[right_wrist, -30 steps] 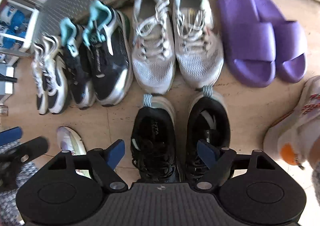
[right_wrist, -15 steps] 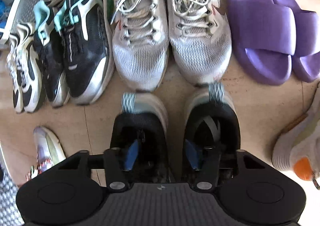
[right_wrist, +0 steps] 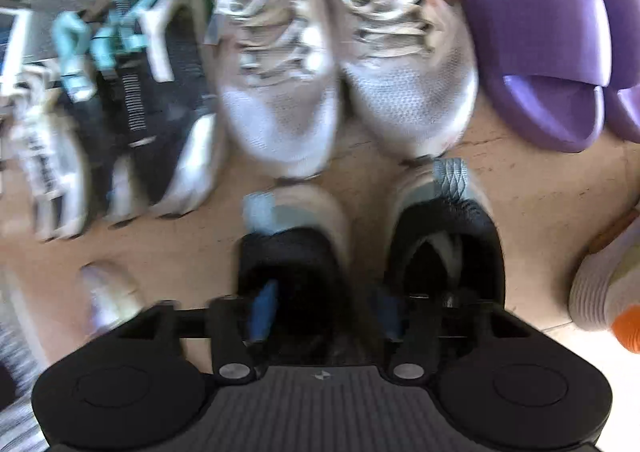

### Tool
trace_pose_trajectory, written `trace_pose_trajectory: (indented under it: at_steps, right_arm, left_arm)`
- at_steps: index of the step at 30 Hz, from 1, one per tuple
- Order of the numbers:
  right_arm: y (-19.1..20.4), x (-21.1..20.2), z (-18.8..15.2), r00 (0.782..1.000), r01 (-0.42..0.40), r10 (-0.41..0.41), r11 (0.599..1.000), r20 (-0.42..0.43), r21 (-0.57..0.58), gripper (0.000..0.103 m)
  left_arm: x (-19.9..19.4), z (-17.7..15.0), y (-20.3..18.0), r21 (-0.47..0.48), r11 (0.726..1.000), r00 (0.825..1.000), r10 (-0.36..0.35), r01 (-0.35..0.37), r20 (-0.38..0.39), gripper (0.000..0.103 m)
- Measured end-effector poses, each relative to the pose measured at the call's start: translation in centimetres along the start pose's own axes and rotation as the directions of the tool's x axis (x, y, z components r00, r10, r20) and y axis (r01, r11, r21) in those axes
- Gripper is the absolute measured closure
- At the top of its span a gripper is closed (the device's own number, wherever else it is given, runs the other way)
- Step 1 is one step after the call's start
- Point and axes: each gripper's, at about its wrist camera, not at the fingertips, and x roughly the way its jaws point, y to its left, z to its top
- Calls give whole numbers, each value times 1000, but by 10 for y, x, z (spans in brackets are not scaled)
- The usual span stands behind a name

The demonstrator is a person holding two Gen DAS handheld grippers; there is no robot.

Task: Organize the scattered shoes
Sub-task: 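Lift the black sneakers with the right gripper up toward the upper shelf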

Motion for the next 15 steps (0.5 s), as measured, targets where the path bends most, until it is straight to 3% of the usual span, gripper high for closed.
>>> trace_pose_trajectory:
  at_steps: [1,3,5,7,10,15]
  right_arm:
    - [0,-14,1,999,0,1,1000,33,-23,33]
    - [-7,-37,1,995,15,-10,998,96,-53,30]
    - [-16,-41,0,994,30,-24,998,105,-60,27]
    - [-22,-31,-4,994,41,-35,997,101,-65,22]
    - [-18,-16,-11,998,15,-8,995,64,-100,21]
    - [0,12,-15,993,109,-95,971,76,-211,21]
  left_arm:
    - [-2,1,-1,-3,1000,1000,-6,6,8,9]
    - [-6,3,-2,-10,1000,1000,-17,17,24,8]
    - [-9,4,-4,-6,1000,999,-25,26,29,8]
    - [-3,3,-2,1,1000,1000,-22,22,12,8]
    - [-1,2,-1,-5,1000,1000,-11,11,5,8]
    - [1,3,-1,-10,1000,1000,7,-7,4,8]
